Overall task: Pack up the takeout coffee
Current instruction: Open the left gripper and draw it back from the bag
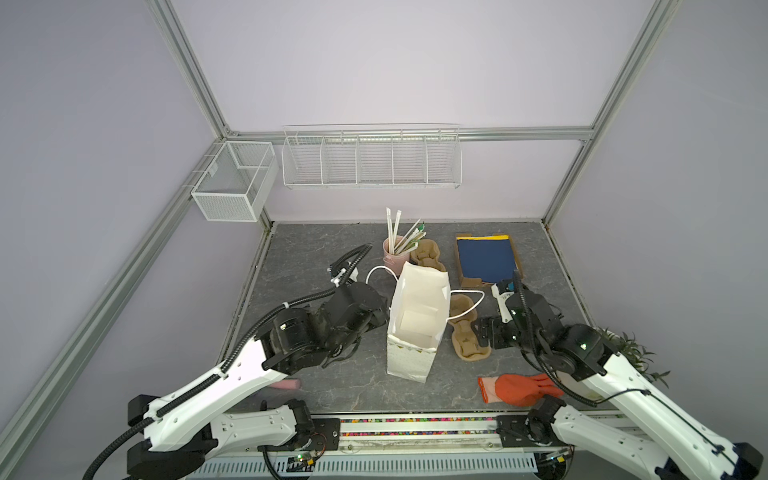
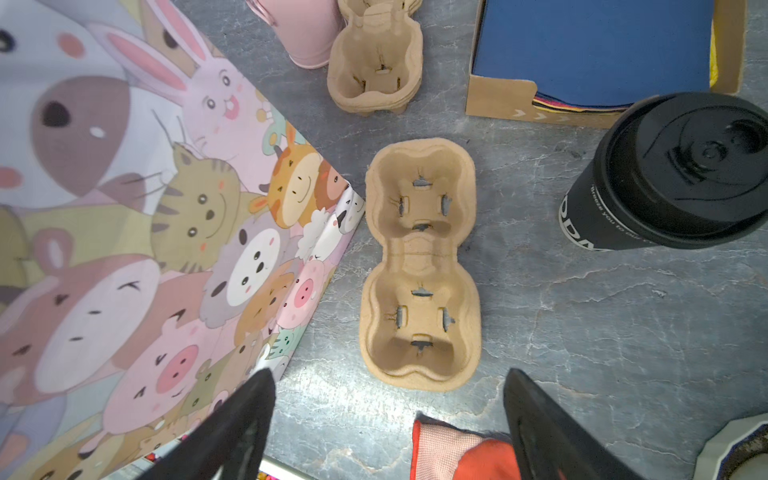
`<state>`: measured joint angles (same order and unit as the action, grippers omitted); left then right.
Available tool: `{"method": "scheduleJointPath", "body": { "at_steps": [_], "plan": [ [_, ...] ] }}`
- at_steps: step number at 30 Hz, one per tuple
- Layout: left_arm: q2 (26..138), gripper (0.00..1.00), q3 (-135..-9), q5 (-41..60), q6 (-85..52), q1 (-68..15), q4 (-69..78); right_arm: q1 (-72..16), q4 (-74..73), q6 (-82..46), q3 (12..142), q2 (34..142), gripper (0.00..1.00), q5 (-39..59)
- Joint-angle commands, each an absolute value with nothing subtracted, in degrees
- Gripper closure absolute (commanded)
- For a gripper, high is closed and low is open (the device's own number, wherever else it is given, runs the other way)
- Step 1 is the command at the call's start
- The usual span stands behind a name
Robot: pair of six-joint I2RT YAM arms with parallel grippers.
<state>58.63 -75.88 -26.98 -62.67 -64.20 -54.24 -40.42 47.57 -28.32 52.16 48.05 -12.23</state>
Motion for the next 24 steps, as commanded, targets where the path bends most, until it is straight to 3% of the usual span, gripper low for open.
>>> {"method": "scheduleJointPath", "body": {
  "at_steps": [1,6,12,17,24],
  "plan": [
    [55.0,0.49,-75.8,-34.2,-56.2,-64.3,-54.4,-39.5,45.7,-28.3,51.7,50.4,0.11,-13.1],
    [49.8,0.37,-74.3,-38.8,-48.9,-64.3,-54.6,-38.4,45.6,-27.1,50.7,57.6,0.11,-9.6],
    [43.5,0.33,-65.4,-38.5,-50.4,-64.3,-54.2,-37.4,42.6,-26.6,47.5,60.6,0.0,-8.7],
    [40.6,0.33,-52.6,-30.8,-57.3,-64.3,-50.5,-35.2,39.8,-25.9,46.2,64.8,0.09,-6.0],
    [34.2,0.38,-39.9,-28.0,-61.3,-64.2,-43.7,-33.8,37.5,-24.5,46.0,68.3,0.22,-5.1]
  ]
}}
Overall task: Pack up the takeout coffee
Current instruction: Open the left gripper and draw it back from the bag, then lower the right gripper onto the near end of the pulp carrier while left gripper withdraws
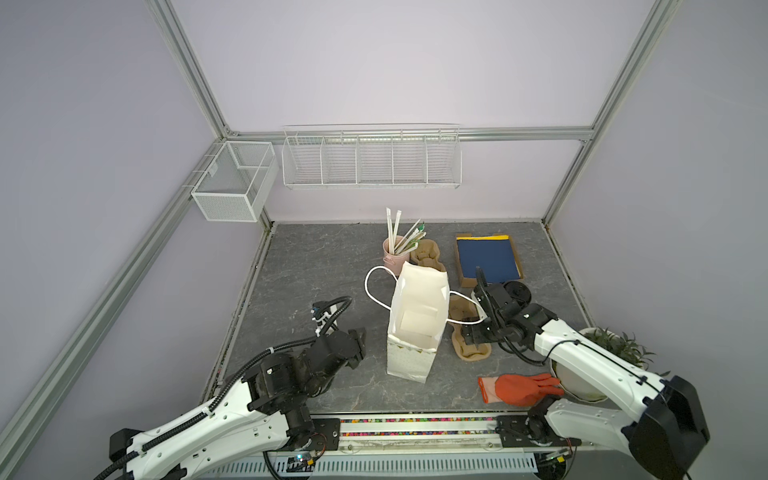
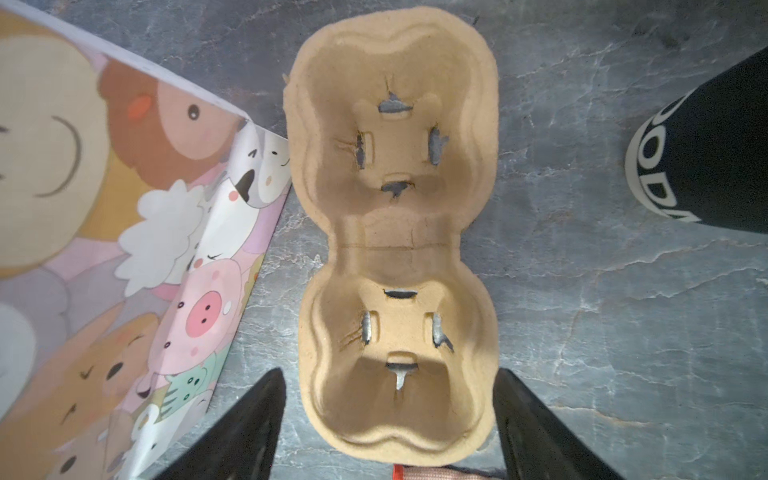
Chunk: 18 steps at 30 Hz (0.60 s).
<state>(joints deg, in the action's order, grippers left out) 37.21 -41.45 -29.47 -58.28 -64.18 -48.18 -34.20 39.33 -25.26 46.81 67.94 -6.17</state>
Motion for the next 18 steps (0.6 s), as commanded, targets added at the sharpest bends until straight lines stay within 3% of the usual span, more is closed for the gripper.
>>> {"method": "scheduleJointPath", "body": {
  "at_steps": [1,18],
  "plan": [
    [33.3,0.38,-38.2,-27.0,-60.9,-64.1,-41.6,-33.8,37.5,-24.5,46.1,68.3,0.23,-5.1],
    [37.8,0.41,-31.3,-21.2,-60.2,-62.9,-30.6,-33.5,41.2,-26.9,43.2,53.4,0.18,-7.6]
  ]
}}
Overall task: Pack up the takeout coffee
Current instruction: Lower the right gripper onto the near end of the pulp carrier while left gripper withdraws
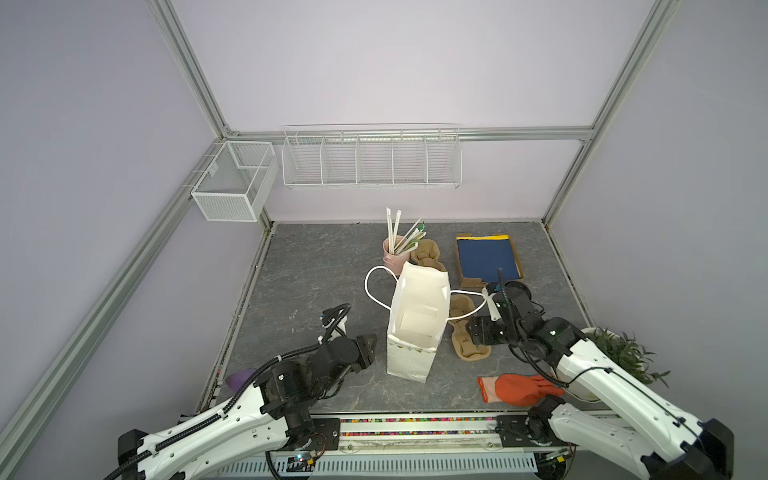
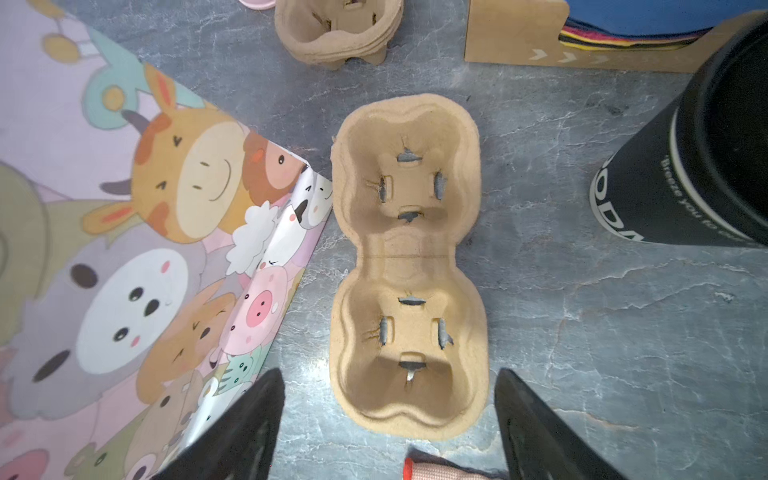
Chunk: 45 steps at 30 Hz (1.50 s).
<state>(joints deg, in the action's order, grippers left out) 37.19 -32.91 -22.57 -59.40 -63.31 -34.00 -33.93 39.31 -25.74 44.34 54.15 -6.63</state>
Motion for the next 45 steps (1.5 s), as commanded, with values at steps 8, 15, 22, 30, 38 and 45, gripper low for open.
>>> {"method": "scheduleJointPath", "body": {
  "at_steps": [8,15,22,30,38,45],
  "plan": [
    [39.6,0.43,-24.9,-16.0,-64.9,-62.9,-22.5,-33.3,38.8,-28.7,39.1,55.2,0.2,-4.2],
    [42.3,0.44,-20.4,-12.2,-68.0,-62.9,-14.4,-32.9,34.0,-28.4,37.3,59.4,0.23,-3.6],
    [49.1,0.44,-19.1,-9.4,-68.6,-62.9,-6.5,-32.8,30.8,-26.8,38.9,65.5,0.31,-2.5],
    [52.4,0.44,-19.8,-8.2,-67.5,-62.9,-2.4,-32.7,30.0,-24.4,41.1,70.6,0.36,-5.2],
    [51.1,0.44,-26.1,-10.9,-60.4,-62.8,-8.1,-32.7,30.1,-22.1,43.6,73.0,0.38,-6.8],
    [39.1,0.43,-34.8,-23.1,-53.3,-60.6,-27.7,-32.4,30.5,-21.4,43.7,72.7,0.4,-8.1]
  ]
}}
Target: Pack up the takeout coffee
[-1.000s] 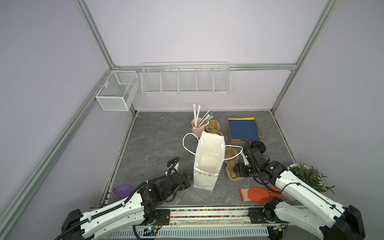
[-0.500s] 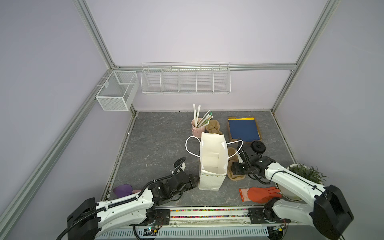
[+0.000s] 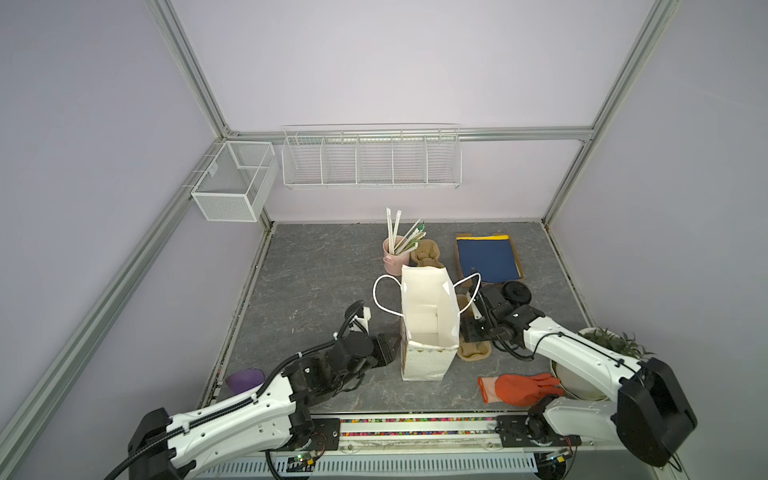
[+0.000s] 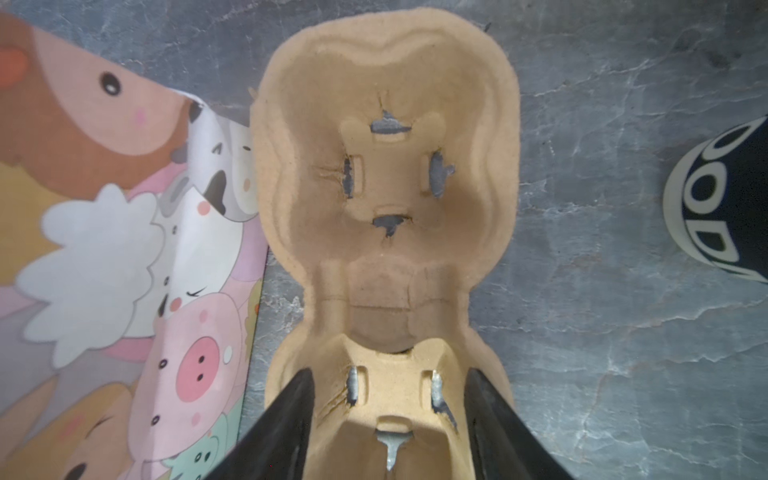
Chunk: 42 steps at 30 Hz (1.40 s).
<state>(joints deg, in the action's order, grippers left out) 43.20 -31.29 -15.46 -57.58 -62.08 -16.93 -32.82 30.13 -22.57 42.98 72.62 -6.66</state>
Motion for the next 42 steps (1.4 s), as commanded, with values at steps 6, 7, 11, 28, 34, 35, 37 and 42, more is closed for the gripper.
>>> {"method": "scheduleJointPath", "body": {
  "at_steps": [6,7,11,28,34,35,37,42],
  "plan": [
    [33.4,0.41,-44.2,-29.1,-45.5,-53.2,-40.9,-32.3,30.5,-20.4,45.0,74.3,0.4,-7.7],
    [33.4,0.41,-46.1,-30.5,-44.2,-52.6,-42.6,-32.3,30.6,-20.2,45.3,74.6,0.41,-7.7],
    [35.6,0.38,-53.8,-38.2,-39.1,-52.2,-48.8,-32.3,30.6,-19.6,46.3,76.3,0.45,-7.6],
    [34.0,0.37,-51.7,-42.1,-37.2,-52.2,-47.7,-32.1,31.3,-18.8,49.1,82.6,0.53,-7.2],
    [34.4,0.37,-50.7,-41.6,-37.3,-52.1,-46.6,-32.1,31.2,-18.7,50.0,84.1,0.56,-7.0],
    [34.6,0.37,-50.6,-41.5,-37.3,-52.2,-46.6,-32.1,31.1,-18.7,50.0,84.3,0.57,-6.8],
    [34.8,0.37,-50.6,-41.5,-37.4,-52.2,-46.5,-32.1,31.0,-18.7,50.0,84.5,0.58,-6.7],
    [34.7,0.37,-50.3,-41.5,-37.6,-52.2,-46.5,-32.1,31.5,-19.1,50.0,84.7,0.61,-6.0]
  ]
}}
